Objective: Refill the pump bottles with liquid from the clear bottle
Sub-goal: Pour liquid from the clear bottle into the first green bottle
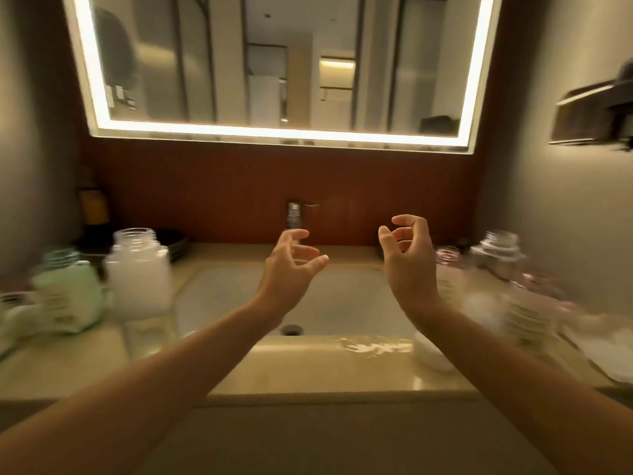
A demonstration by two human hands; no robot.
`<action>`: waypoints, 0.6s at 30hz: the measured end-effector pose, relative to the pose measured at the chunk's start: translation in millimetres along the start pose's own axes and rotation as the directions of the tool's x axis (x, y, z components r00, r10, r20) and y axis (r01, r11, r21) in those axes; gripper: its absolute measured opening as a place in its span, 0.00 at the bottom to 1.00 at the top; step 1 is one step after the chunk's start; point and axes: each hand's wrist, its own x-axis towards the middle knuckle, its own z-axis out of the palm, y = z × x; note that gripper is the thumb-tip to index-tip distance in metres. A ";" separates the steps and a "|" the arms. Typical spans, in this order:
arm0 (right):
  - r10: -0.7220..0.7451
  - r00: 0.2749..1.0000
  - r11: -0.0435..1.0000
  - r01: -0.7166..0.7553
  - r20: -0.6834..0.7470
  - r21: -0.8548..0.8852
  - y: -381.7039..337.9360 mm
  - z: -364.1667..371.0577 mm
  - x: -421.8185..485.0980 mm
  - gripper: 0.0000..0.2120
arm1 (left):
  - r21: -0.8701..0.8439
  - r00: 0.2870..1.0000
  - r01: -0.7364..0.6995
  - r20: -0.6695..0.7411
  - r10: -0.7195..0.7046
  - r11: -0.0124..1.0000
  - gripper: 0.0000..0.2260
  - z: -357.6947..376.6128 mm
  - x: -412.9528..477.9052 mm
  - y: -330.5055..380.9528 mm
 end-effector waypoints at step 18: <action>-0.085 0.656 0.938 -0.201 0.750 0.283 -78.5 206.4 -122.8 0.37 | 0.084 0.862 0.116 -0.504 -0.058 0.990 0.06 -225.3 -85.9 -78.7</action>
